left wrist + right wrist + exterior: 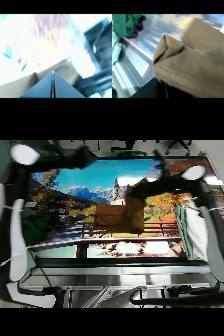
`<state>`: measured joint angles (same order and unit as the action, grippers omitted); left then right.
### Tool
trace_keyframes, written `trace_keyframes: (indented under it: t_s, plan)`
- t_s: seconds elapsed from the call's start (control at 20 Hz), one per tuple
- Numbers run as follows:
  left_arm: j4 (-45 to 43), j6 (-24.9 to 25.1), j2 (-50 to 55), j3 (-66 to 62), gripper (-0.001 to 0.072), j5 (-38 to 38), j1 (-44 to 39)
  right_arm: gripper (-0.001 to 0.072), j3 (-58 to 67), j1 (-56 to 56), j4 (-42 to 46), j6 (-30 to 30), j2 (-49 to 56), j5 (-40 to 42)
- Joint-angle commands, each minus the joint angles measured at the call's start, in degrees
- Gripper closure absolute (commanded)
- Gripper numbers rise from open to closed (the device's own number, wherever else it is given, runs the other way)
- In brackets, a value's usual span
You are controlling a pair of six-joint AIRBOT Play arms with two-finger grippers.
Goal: Fold the shirts.
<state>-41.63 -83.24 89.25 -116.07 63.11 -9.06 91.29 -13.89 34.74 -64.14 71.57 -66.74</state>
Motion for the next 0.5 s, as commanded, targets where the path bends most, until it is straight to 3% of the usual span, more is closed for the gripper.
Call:
trace_keyframes:
  t_s: [0.0,0.05,0.15,0.45]
  plan:
    - [2.7,1.9,-9.2,0.3,0.0688,2.7,7.8,0.0421,0.0,-17.3,1.0,6.0,10.8,24.1]
    - [2.8,1.9,-10.7,0.3,0.0689,3.0,8.6,0.0202,0.1,-20.7,1.2,9.2,14.6,31.2]
    - [2.7,3.8,-13.4,0.3,0.0689,2.4,8.7,0.0188,0.2,-22.7,1.2,9.9,18.6,33.2]
    - [2.7,6.3,-14.8,0.3,0.0688,4.6,8.6,0.0190,0.2,-5.1,2.8,2.9,10.6,13.0]
